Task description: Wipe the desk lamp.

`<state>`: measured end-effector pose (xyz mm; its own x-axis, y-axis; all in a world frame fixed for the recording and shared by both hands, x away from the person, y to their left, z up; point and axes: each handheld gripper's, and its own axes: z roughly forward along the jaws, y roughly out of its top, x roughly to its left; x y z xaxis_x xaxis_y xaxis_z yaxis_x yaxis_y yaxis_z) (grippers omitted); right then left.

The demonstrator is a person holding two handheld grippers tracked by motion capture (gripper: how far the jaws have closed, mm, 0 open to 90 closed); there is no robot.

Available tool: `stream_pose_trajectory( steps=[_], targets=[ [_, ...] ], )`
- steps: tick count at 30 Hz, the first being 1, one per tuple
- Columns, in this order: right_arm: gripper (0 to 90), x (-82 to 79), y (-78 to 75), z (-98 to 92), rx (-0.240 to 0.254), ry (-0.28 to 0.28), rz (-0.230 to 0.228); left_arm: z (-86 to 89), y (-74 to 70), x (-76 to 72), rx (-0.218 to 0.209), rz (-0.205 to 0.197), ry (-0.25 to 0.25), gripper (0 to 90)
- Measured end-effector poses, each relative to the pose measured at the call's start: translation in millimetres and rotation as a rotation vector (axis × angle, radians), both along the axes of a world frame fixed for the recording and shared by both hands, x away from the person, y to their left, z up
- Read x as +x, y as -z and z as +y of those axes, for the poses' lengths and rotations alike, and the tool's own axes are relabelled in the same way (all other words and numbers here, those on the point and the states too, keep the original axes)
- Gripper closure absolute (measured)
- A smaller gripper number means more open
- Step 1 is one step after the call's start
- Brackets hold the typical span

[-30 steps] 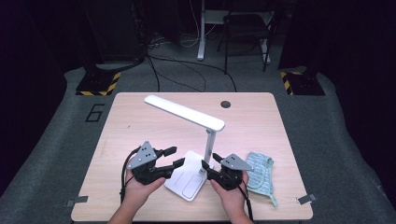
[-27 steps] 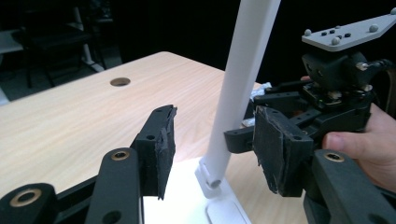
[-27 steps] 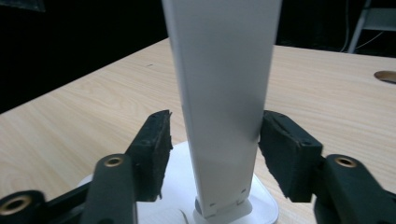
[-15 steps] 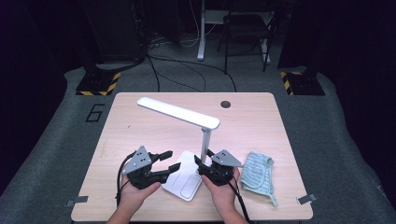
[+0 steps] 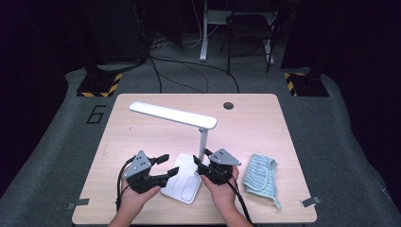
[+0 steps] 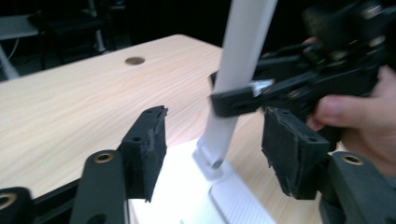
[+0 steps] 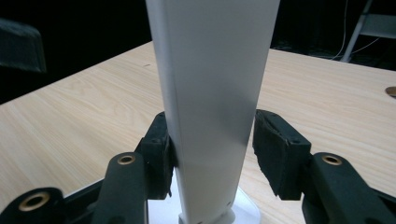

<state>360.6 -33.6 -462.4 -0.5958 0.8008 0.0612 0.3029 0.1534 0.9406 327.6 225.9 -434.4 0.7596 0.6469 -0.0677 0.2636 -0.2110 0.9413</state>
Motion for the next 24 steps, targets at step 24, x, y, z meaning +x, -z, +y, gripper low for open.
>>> stream_pose_trajectory(
  steps=[24],
  targets=[
    [50.5, 24.7, -0.3, -22.3, 0.027, -0.237, 0.012, -14.2, 57.6, -4.4, 0.076, 0.105, -0.003, 33.5]
  ],
)
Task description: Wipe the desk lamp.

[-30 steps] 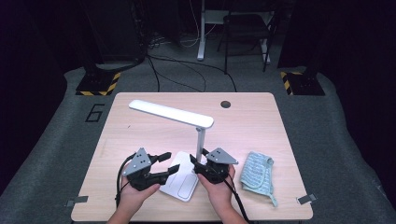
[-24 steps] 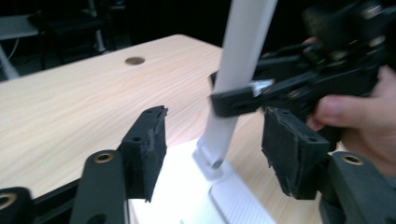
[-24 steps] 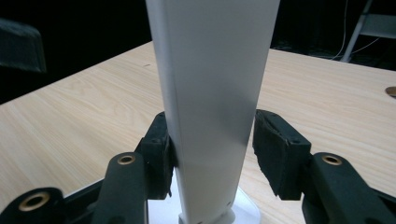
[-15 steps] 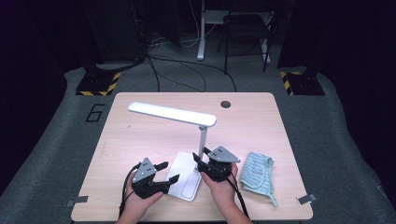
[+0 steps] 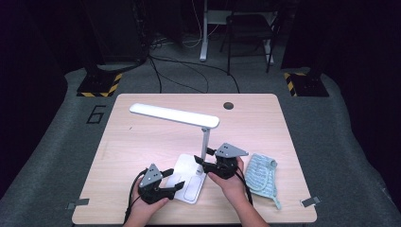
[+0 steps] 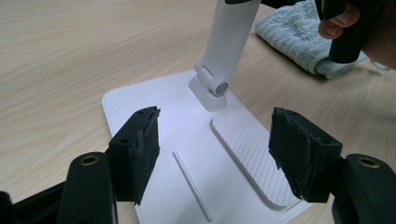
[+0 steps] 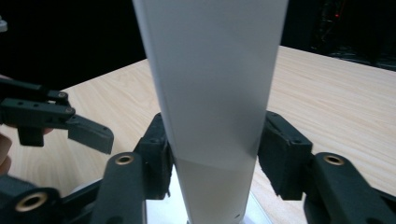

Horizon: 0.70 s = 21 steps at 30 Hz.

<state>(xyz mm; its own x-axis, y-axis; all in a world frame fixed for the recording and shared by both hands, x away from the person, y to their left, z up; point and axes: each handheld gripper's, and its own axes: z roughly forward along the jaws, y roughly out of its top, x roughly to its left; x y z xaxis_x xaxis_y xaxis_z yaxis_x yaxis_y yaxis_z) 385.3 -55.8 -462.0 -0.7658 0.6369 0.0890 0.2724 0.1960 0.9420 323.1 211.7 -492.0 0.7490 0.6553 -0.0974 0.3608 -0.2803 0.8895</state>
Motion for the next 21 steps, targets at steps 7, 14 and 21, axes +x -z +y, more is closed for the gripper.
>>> stream_pose_trajectory(
  steps=[7, 14, 21],
  targets=[
    [53.4, -0.7, -1.0, 2.9, -0.033, 0.006, -0.028, 2.5, -1.0, -0.3, -0.008, -0.007, -0.018, 33.6],
    [53.8, 6.7, -2.0, 9.5, -0.048, 0.04, -0.035, 3.6, -0.4, 2.3, 0.001, -0.006, -0.014, 33.6],
    [53.9, 20.9, -2.3, 12.3, -0.049, 0.036, -0.034, 1.9, 1.9, 5.9, 0.011, -0.01, -0.021, 33.5]
  ],
)
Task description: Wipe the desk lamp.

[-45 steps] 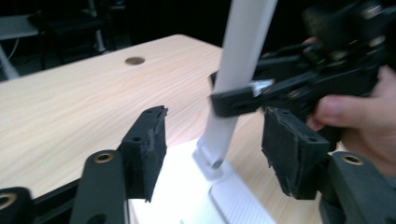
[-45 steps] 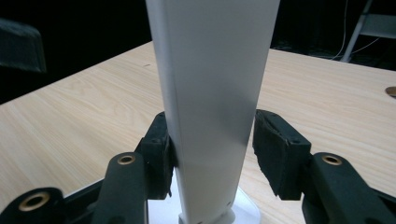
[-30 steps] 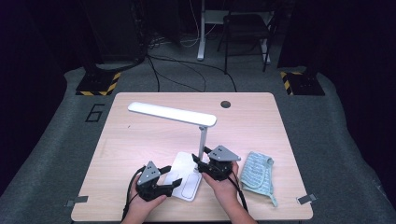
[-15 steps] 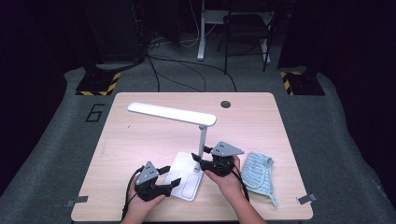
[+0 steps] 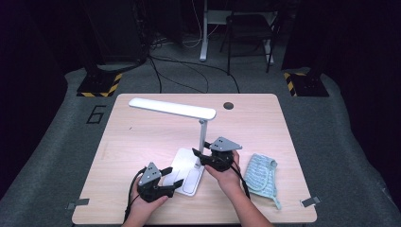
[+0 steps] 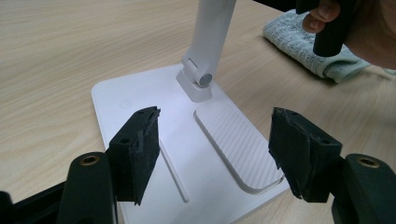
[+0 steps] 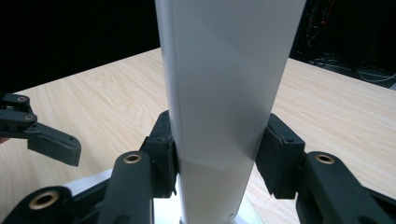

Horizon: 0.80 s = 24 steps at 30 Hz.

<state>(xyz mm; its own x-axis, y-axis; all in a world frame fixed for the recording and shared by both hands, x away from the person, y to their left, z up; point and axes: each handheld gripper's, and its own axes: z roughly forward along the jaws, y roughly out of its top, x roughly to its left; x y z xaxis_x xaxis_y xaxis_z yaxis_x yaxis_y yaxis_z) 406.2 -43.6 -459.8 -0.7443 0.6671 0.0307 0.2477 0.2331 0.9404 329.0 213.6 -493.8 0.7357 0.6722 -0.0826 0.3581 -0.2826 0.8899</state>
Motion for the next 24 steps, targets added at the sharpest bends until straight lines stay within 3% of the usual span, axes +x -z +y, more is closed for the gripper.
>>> stream_pose_trajectory(
  steps=[5, 10, 13, 17, 18, 22, 24],
  targets=[
    [53.0, 6.0, -0.4, -0.1, 0.003, 0.0, 0.007, -4.5, 3.8, 4.3, -0.007, 0.007, -0.026, 33.1],
    [44.6, -3.3, -4.1, -7.5, 0.025, 0.047, 0.023, -9.5, 7.8, 7.9, 0.011, 0.024, -0.021, 32.2],
    [42.0, -15.6, -7.8, -20.3, 0.033, 0.075, 0.042, -14.1, 13.8, 10.5, 0.017, 0.051, -0.024, 31.8],
    [41.4, -38.3, -13.3, -39.9, 0.067, 0.094, 0.033, -19.2, 20.3, 14.3, 0.021, 0.059, -0.038, 31.2],
    [41.4, -44.1, -14.9, -45.0, 0.069, 0.095, 0.027, -20.4, 21.4, 14.8, 0.022, 0.074, -0.038, 31.0],
    [41.2, -67.4, -20.3, -67.7, 0.085, 0.12, -0.029, -23.5, 25.5, 18.1, 0.071, 0.058, -0.029, 30.8],
    [40.7, -74.5, -21.0, -76.2, 0.092, 0.135, -0.038, -25.1, 27.5, 19.2, 0.08, 0.073, -0.031, 30.9]
  ],
)
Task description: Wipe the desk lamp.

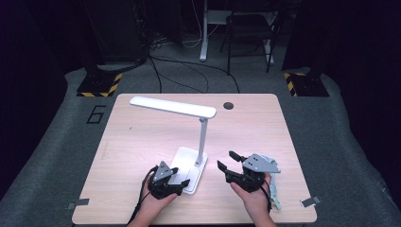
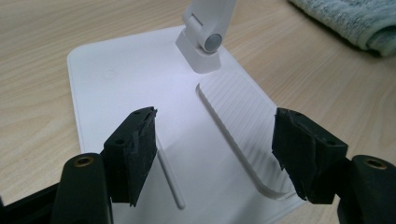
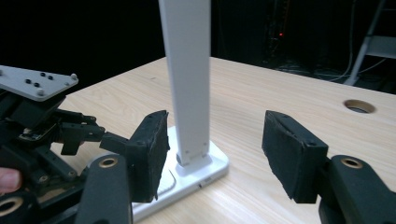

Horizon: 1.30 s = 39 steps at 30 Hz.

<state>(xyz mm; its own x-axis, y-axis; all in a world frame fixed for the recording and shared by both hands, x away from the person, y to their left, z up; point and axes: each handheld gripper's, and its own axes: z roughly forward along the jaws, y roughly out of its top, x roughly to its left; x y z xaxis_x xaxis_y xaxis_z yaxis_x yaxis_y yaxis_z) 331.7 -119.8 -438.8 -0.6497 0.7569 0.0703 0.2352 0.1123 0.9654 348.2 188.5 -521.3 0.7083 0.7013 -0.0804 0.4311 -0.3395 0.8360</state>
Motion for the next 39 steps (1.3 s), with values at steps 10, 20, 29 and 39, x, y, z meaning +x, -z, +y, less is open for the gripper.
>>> stream_pose_trajectory(
  steps=[10, 20, 29, 39],
  targets=[
    [38.7, -18.8, 11.2, -52.2, -0.006, 0.154, 0.025, -3.5, 3.2, 1.5, -0.008, -0.003, -0.011, 27.0],
    [34.1, -15.2, 35.3, -92.2, -0.081, 0.318, 0.091, -8.1, 4.2, -4.1, -0.023, -0.006, -0.032, 26.6],
    [30.8, -5.8, 64.0, -106.9, -0.171, 0.464, 0.216, -8.3, 3.3, -5.4, -0.007, -0.001, -0.031, 28.3],
    [33.3, 3.9, 81.0, -106.8, -0.151, 0.431, 0.309, -11.0, 4.3, -7.6, -0.019, -0.007, -0.058, 28.6]
  ],
)
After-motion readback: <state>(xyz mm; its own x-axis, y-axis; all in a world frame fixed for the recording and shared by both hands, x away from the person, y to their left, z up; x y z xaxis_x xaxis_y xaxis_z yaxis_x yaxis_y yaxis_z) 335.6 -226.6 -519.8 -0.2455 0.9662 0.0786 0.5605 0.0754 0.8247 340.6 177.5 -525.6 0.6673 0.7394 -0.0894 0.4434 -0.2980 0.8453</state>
